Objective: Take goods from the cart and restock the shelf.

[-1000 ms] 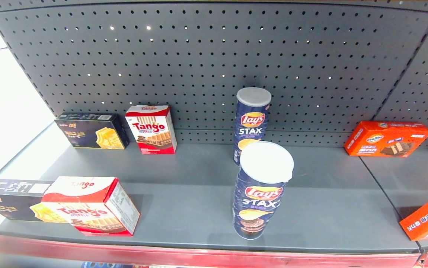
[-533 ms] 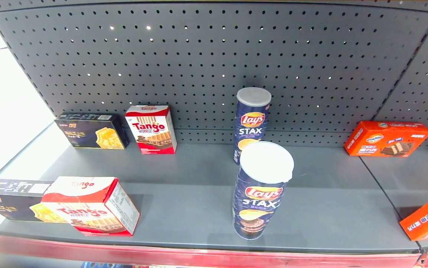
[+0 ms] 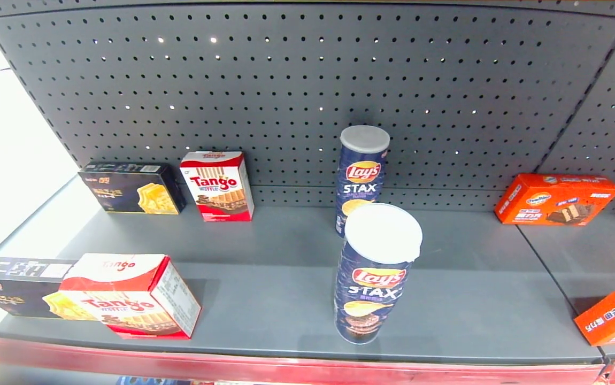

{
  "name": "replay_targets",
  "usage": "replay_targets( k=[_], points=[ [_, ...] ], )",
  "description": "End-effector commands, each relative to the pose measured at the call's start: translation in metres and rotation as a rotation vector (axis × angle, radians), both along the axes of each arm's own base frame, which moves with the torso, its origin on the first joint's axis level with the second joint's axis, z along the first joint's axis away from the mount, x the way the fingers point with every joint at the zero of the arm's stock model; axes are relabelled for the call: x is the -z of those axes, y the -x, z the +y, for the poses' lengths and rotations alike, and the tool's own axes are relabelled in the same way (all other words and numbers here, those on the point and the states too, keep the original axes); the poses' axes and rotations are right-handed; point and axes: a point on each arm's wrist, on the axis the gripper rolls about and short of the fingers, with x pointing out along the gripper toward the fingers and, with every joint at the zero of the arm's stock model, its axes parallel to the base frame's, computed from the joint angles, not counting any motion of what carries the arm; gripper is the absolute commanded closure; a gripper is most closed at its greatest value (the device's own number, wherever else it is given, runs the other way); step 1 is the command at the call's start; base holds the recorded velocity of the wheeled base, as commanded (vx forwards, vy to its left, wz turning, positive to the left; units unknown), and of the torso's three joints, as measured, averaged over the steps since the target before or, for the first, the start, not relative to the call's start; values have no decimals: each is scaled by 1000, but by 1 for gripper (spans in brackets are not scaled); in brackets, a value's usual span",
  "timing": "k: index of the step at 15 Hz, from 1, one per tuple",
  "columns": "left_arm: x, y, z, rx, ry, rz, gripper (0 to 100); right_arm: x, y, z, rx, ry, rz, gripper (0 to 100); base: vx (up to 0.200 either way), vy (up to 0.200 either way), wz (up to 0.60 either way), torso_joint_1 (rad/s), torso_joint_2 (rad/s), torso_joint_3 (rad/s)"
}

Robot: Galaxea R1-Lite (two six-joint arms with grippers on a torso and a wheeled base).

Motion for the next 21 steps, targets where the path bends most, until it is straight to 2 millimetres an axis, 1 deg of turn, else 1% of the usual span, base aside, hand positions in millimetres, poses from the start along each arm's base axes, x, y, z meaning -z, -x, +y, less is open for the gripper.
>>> replay_targets(
  k=[1, 6, 7, 21],
  points=[
    [0, 0, 0, 3, 6, 0, 0, 0, 0, 0, 0, 0, 1, 0, 0, 0, 0, 0, 0, 0],
    [0, 0, 0, -15, 41, 7, 0, 0, 0, 0, 5, -5, 0, 0, 0, 0, 0, 0, 0, 0],
    [0, 0, 0, -17, 43, 7, 0, 0, 0, 0, 3, -7, 0, 0, 0, 0, -600, 2, 7, 2],
    [0, 0, 1, -31, 62, 9, 0, 0, 0, 0, 3, -5, 0, 0, 0, 0, 0, 0, 0, 0]
  ],
)
